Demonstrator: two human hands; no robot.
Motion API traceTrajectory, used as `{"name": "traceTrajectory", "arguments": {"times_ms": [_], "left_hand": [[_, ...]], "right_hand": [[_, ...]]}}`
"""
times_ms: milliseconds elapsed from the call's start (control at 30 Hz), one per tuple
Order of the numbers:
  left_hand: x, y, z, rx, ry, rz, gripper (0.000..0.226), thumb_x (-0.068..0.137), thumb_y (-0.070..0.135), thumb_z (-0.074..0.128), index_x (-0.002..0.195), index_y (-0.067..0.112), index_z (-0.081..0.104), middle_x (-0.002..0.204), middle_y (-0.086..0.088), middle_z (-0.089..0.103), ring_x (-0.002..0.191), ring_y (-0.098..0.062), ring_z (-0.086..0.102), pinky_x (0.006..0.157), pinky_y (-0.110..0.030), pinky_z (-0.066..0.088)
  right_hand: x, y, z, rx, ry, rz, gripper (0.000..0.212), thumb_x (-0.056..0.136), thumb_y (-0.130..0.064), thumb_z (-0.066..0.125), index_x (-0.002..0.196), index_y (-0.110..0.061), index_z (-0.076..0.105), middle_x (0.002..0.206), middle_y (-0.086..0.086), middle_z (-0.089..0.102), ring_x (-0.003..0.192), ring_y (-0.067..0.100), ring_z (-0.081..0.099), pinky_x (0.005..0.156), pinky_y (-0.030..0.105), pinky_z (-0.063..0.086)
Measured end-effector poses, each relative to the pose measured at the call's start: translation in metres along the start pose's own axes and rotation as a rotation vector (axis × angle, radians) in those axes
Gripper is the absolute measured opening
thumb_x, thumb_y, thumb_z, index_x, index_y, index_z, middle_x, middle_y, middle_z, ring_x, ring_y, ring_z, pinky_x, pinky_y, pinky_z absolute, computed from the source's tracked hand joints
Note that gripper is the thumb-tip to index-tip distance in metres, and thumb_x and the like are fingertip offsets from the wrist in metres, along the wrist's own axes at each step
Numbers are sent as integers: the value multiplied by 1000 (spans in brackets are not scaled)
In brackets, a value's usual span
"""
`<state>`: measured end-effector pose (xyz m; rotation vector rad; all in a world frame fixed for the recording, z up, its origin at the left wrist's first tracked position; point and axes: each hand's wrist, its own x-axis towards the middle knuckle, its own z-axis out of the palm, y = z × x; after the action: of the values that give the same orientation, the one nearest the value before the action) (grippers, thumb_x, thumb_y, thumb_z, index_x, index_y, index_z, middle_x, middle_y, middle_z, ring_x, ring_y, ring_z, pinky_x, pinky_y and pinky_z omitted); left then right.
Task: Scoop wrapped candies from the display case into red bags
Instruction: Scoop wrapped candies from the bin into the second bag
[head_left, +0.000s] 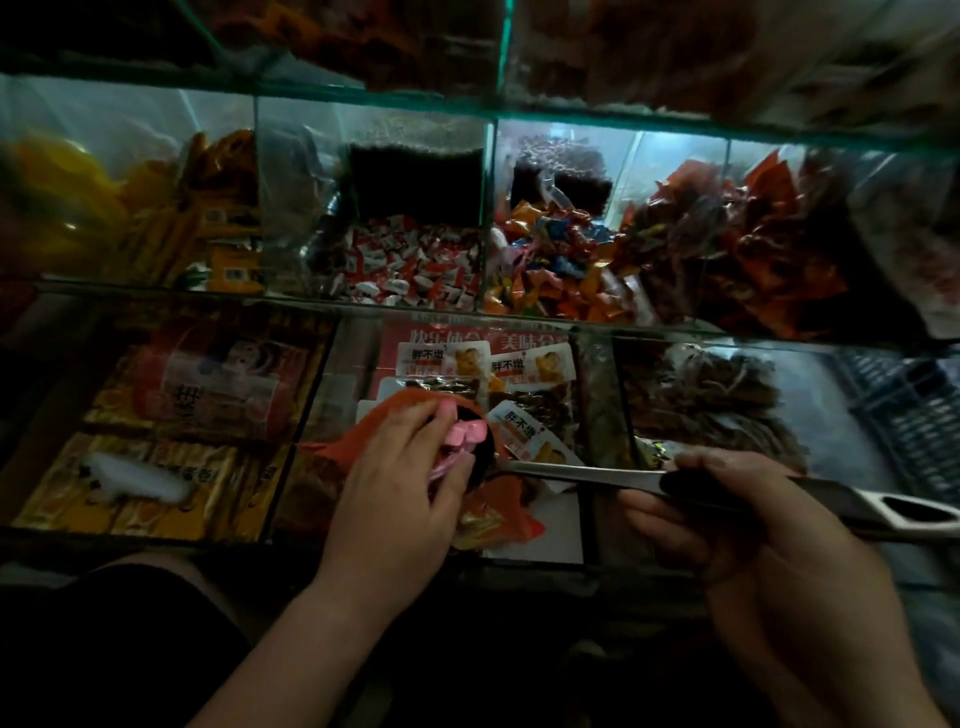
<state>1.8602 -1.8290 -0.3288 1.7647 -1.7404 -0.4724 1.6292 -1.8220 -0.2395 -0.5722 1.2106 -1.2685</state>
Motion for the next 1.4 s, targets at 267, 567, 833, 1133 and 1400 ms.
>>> {"name": "traceTrajectory", "arguments": {"times_ms": [267,567,833,1133,1400], "left_hand": [[49,26,-17,99,148,182,47,104,44,47,139,17,62,143,2,56,145,-19,39,126,-48,19],[142,73,-19,127,102,397,45,107,42,47,140,14,60,141,-4,58,138,-24,46,123,-48,23],[183,84,0,103,-5,352,56,107,44,44,155,15,41,160,-7,41,150,-22,30,124,-41,23],[123,75,-14,-161,93,286,53,102,41,56,151,23,47,156,6,42,145,-7,34,119,-37,32],[51,48,-42,-153,199,267,56,99,44,57,152,29,43,158,18,34,146,3,29,115,-11,24]], "right_hand": [[-2,-26,15,111,-66,-113,11,65,-12,63,57,-13,72,59,11,69,56,31,75,47,25,58],[25,-55,24,292,2,-266,16,98,-5,56,84,-8,61,63,1,73,68,21,78,58,21,60],[85,-27,38,-427,38,-859,8,100,-12,65,103,-10,72,99,6,74,92,16,73,87,31,59],[56,-16,36,-462,-32,-985,5,96,-21,68,99,-18,71,103,-3,73,98,17,73,91,43,58],[-16,-35,26,14,-265,-594,18,84,-15,62,79,-24,76,79,10,78,73,36,78,66,35,64]]}}
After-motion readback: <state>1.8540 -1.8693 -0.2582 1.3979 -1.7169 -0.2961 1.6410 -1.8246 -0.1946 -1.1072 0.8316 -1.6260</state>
